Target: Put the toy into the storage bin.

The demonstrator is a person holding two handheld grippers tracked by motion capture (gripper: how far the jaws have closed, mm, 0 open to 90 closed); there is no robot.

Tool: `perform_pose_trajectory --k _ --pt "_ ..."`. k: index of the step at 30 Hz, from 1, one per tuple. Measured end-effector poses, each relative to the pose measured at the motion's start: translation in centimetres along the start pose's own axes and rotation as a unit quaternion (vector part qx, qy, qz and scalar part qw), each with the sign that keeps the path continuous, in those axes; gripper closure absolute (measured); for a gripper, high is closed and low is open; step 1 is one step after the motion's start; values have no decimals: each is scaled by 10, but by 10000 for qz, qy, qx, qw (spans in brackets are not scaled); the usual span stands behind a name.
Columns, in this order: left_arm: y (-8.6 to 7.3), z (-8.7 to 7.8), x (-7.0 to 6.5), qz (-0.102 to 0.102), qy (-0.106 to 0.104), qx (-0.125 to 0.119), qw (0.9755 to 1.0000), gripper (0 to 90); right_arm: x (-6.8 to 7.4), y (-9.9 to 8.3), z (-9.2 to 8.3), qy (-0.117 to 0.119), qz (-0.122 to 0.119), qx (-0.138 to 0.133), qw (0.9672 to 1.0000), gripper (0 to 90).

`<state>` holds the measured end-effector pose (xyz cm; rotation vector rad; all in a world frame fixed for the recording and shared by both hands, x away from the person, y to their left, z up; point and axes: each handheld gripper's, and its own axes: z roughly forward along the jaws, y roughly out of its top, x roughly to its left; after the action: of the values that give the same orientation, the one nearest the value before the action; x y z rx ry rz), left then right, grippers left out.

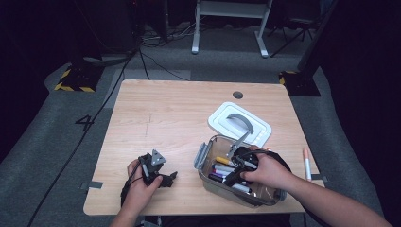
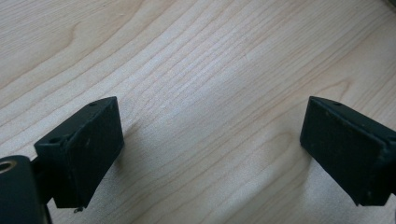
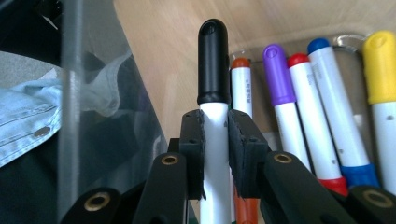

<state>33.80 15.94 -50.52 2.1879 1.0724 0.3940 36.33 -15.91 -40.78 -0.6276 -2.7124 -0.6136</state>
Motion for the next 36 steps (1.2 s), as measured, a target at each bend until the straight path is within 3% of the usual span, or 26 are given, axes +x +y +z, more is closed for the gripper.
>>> perform_pose_trajectory --k 11,13,19,22,24,31,36 --pt "0 0 0 -2 0 0 10000 66 -5 -4 25 58 38 292 9995 772" --pt "0 0 0 -1 1 0 10000 66 -6 -5 27 36 34 290 9996 706" --pt "0 0 0 0 0 0 10000 66 -8 -5 18 -325 -256 -81 9991 613" --pt "0 0 0 -1 1 -1 10000 66 -6 -5 0 -542 -348 -460 9969 601" --pt "0 0 0 1 1 -1 10000 66 -5 -5 -5 -594 -352 -534 9962 599" --pt "0 0 0 0 1 -1 10000 66 -2 -15 -56 -1054 -361 -1338 9847 600" --pt "0 0 0 -2 2 -1 10000 66 -12 -33 -90 -1414 -70 -1771 9740 598"
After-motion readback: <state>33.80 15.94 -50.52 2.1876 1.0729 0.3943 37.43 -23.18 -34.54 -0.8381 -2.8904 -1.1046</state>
